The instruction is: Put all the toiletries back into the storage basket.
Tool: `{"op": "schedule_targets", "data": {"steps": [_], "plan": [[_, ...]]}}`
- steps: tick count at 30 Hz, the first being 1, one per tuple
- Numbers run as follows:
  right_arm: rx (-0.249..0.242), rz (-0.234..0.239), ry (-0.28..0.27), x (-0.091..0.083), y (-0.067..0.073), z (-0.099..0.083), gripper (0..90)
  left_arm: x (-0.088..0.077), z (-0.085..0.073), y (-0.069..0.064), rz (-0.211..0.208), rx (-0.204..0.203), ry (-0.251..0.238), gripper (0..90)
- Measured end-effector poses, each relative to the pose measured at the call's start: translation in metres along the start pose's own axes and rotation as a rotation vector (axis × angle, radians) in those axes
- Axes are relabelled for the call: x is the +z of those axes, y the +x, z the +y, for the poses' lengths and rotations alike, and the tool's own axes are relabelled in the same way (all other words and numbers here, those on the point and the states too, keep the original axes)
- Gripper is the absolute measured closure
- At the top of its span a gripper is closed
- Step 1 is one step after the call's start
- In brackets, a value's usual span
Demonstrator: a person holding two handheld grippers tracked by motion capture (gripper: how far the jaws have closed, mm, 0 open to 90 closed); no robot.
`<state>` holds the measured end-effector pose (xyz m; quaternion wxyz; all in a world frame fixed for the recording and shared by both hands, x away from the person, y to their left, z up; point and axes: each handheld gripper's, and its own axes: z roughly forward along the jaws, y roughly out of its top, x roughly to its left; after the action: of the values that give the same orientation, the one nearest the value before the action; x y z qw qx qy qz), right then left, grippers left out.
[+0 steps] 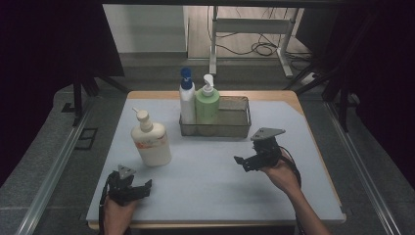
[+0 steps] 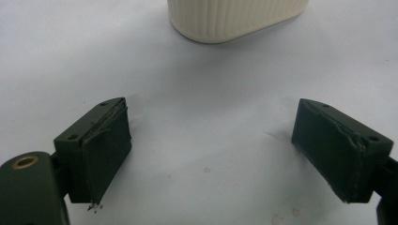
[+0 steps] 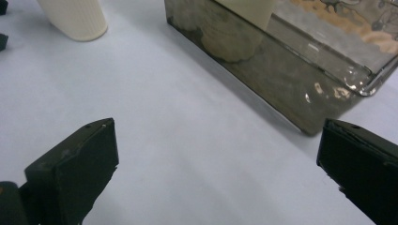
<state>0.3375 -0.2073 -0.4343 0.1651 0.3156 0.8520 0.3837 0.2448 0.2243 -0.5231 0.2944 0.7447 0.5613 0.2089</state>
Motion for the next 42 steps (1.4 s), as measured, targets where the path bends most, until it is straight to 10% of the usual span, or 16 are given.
{"op": "schedule_targets", "data": {"steps": [31, 42], "plan": [[0.054, 0.013, 0.040, -0.004, 0.007, -0.093, 0.0, -0.011, 0.010, 0.011, -0.014, -0.015, -0.043, 13.8], [0.065, -0.002, 0.063, 0.002, 0.004, -0.111, 0.0, -0.009, 0.022, 0.027, 0.001, -0.023, -0.073, 30.0]]}}
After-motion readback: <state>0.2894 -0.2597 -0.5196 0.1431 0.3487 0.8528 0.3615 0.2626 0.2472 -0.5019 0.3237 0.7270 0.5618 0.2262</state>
